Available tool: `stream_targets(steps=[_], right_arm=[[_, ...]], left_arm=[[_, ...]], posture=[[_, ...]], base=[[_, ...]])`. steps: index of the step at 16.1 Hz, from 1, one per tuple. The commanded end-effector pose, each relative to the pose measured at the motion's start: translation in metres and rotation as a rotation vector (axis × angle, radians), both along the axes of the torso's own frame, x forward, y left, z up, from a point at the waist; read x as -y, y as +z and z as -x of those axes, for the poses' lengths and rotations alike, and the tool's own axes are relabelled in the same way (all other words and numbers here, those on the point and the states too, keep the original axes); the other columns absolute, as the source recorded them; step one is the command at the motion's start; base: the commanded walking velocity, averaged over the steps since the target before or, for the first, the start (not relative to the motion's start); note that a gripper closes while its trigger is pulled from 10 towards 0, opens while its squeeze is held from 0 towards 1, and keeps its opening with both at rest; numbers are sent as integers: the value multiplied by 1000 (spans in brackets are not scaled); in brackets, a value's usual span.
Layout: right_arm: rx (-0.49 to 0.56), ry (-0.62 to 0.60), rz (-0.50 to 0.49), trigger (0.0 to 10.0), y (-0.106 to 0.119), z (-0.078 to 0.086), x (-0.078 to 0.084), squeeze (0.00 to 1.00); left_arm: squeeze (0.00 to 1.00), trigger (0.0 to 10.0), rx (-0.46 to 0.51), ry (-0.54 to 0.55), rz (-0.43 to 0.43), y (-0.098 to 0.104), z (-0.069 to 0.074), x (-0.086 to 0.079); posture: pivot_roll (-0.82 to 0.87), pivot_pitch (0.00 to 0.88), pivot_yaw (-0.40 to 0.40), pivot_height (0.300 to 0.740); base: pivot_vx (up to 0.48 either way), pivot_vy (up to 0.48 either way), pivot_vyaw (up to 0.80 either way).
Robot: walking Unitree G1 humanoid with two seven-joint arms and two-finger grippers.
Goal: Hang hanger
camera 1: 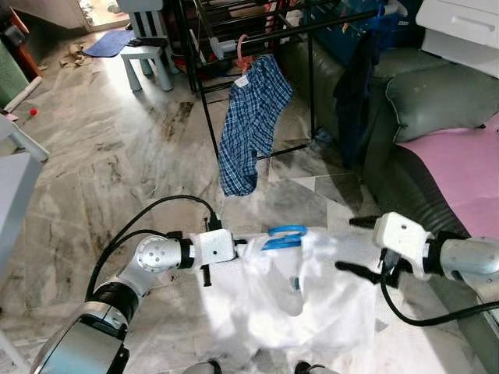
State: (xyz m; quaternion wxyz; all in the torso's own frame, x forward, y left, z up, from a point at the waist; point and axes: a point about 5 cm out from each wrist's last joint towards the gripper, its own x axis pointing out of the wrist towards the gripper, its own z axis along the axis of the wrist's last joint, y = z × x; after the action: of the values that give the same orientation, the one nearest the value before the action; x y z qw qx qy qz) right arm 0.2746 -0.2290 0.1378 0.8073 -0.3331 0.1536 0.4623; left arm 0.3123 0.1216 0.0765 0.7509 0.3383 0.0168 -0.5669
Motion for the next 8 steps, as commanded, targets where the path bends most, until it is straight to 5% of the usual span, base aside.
stream_targets(steps=[1, 2, 3, 4, 8], right_arm=[[-1, 50, 54, 10000, 0, -1, -1, 0], [-4, 66, 64, 10000, -1, -3, -2, 0], [1, 81, 68, 2196, 0, -5, -5, 0], [-2, 93, 64, 0, 1, -6, -7, 0], [-4, 154, 79, 0, 2, -11, -16, 0]], left_arm=[[0, 0, 60, -37, 46, 13, -3, 4], [0, 0, 60, -58, 42, 11, 0, 6], [0, 0, 63, -79, 28, 9, 3, 7], [0, 0, 62, -84, 24, 7, 4, 7], [0, 0, 60, -108, 24, 5, 6, 10]], posture=[[-119, 122, 69, 740], [-118, 121, 69, 740], [-118, 121, 69, 740], [-118, 121, 69, 740], [-117, 123, 70, 740]], base=[[0, 0, 0], [0, 0, 0], [0, 0, 0], [0, 0, 0], [0, 0, 0]])
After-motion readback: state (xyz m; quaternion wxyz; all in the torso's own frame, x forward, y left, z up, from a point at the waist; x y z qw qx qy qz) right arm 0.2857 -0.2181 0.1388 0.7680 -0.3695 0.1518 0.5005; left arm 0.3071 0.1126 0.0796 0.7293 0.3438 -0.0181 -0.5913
